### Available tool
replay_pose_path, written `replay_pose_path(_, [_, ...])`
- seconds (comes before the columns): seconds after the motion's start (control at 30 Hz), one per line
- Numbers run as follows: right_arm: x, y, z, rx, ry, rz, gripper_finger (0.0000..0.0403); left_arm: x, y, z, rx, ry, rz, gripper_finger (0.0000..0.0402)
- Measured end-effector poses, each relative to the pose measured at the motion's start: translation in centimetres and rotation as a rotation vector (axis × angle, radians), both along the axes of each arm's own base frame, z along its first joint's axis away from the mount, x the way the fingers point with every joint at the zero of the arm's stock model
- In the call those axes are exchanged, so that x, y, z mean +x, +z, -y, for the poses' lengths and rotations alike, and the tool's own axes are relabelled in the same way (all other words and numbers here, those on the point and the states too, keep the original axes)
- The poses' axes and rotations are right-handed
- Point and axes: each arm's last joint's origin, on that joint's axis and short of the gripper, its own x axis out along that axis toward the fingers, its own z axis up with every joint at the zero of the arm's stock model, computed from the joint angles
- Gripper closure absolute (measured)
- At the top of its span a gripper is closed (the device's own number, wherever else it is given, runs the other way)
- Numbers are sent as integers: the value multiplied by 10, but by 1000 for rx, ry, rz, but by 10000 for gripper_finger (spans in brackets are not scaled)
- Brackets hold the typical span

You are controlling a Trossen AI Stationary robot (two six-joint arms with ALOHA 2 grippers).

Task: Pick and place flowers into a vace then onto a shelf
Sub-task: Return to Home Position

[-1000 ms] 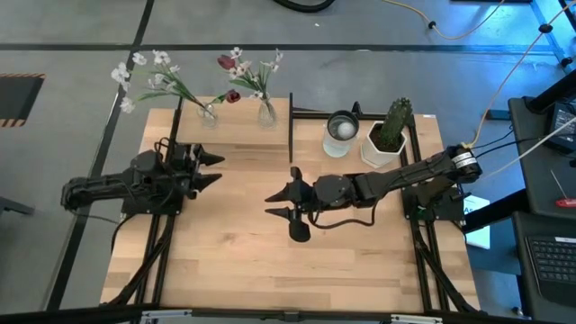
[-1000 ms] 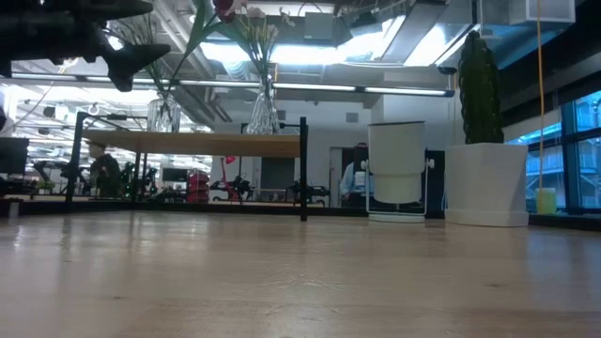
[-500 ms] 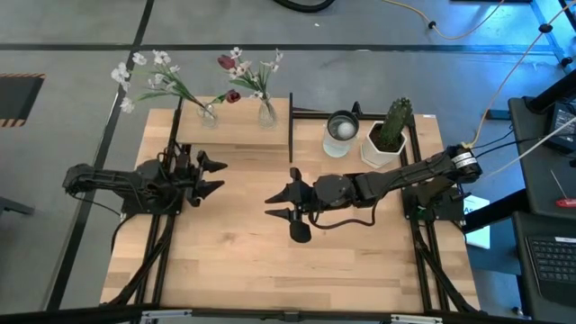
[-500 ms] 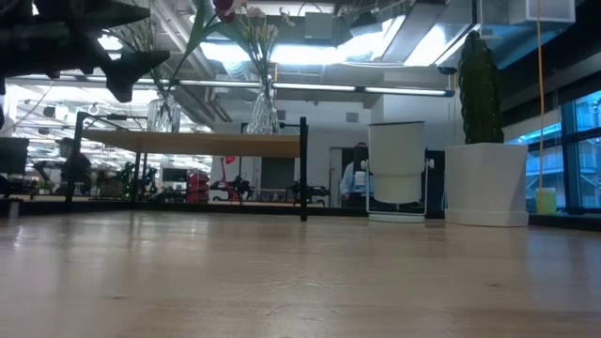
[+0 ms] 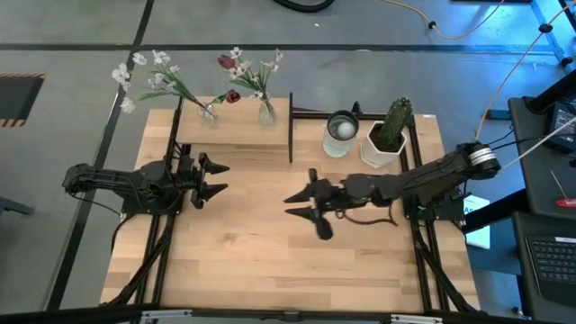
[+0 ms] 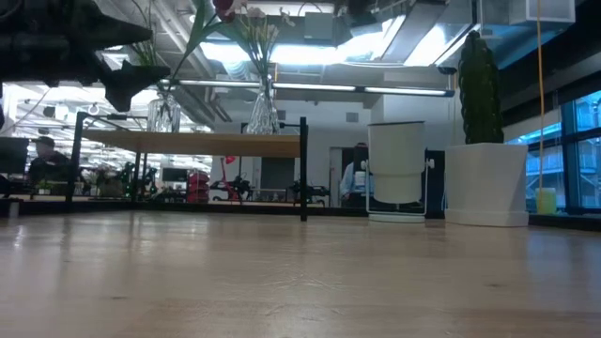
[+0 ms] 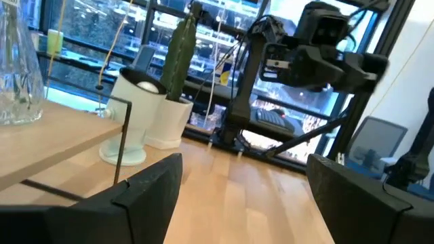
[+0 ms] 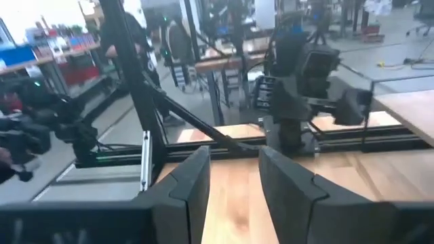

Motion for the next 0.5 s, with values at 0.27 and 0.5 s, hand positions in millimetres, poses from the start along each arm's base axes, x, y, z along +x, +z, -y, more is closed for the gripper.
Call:
replay_pose_path(0.27, [-69, -34, 17, 76, 3, -29, 273, 1, -7, 0, 3, 1, -71, 96])
replay_pose_path(0.5, [-129, -49, 36, 127, -75, 39, 273, 1, -9, 0, 3, 6, -96, 96])
